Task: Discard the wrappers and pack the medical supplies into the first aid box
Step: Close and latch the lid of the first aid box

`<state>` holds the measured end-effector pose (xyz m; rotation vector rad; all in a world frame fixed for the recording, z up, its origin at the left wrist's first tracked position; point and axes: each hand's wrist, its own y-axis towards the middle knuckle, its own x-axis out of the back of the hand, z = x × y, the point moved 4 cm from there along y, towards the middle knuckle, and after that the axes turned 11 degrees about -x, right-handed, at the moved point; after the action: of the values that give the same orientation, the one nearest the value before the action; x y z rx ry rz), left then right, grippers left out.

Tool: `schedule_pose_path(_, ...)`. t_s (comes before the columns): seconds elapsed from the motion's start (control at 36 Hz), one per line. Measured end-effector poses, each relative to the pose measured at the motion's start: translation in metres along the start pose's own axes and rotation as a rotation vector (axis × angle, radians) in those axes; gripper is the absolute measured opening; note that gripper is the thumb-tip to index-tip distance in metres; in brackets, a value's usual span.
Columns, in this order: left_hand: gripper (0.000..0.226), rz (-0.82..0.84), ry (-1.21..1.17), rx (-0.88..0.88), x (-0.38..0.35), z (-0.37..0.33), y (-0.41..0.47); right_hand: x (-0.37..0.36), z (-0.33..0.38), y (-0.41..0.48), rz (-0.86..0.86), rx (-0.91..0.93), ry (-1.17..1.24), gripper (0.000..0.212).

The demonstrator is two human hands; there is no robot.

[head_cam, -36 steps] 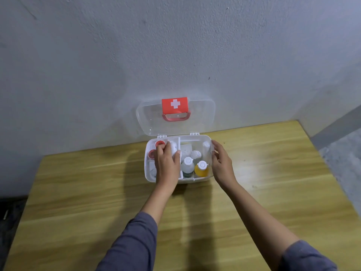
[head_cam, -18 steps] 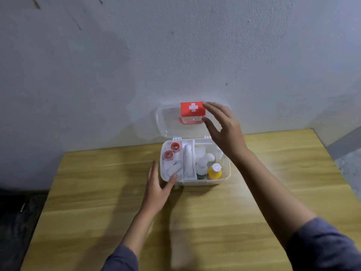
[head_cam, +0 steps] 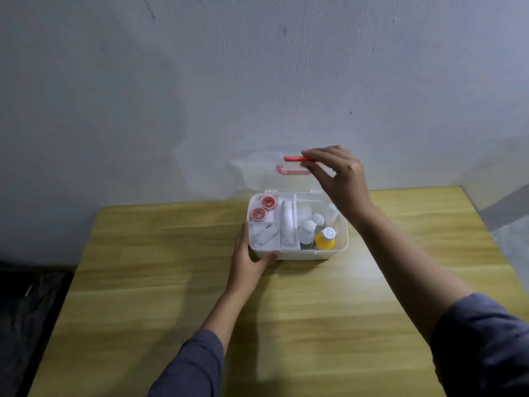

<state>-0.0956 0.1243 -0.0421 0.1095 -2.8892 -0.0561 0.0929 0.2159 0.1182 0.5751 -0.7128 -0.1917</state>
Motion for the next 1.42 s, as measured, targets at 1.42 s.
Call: schedule_pose_path(1.42,0.094,-0.033,-0.069,0.002,-0.006,0.006,0.0,-0.029,-0.035,-0.149,0.119,-0.096,-0.272,0.035)
